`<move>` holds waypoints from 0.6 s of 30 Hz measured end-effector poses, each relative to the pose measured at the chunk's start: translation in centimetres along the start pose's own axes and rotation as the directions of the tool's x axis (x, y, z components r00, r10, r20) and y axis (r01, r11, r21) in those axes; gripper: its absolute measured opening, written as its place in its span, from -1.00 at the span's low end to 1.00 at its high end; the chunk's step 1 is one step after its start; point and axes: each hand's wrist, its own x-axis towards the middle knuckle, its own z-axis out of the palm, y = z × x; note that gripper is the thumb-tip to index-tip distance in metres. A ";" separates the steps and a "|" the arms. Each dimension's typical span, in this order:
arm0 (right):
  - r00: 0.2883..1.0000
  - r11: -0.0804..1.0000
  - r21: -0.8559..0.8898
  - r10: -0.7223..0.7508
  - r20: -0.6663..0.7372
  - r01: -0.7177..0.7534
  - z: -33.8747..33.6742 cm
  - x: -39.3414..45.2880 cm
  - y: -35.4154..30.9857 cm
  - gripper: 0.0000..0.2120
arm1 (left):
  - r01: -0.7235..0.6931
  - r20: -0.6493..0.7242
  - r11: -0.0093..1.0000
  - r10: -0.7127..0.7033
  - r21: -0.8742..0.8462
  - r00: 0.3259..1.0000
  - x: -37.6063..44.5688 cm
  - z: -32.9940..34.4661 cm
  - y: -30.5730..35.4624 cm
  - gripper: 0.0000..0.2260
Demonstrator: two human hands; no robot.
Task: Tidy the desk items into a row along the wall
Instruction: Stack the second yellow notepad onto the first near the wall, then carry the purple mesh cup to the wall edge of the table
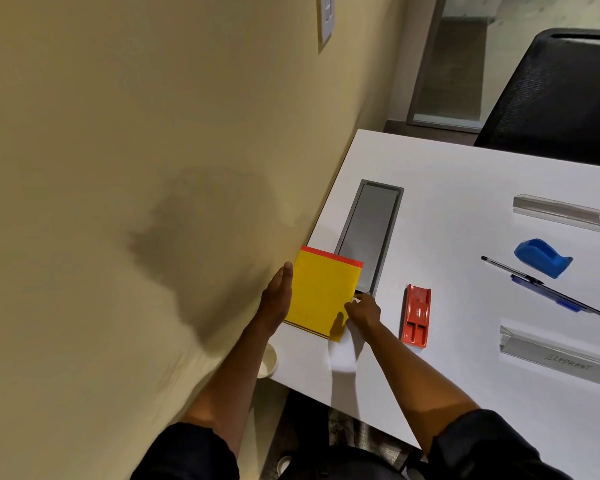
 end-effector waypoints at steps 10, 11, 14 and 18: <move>0.935 0.914 -0.315 -0.316 -0.160 0.255 -3.6 -3.8 2.2 -0.37 | -0.110 0.044 0.983 0.105 0.148 0.994 -3.3 1.6 -0.1 -0.45; 0.912 0.882 -0.375 -0.370 -0.178 0.285 -4.2 -4.4 2.4 -0.33 | -0.112 0.064 0.975 0.102 0.192 0.993 -3.5 1.8 -0.3 -0.41; 0.857 0.796 -0.524 -0.469 -0.215 0.305 -5.7 -6.3 3.4 -0.26 | -0.175 0.098 0.926 0.151 0.335 0.984 -4.6 2.6 -1.1 -0.34; 0.818 0.714 -0.651 -0.519 -0.246 0.258 -7.3 -9.6 4.9 -0.23 | -0.267 0.101 0.821 0.251 0.505 0.963 -7.8 3.7 -2.1 -0.31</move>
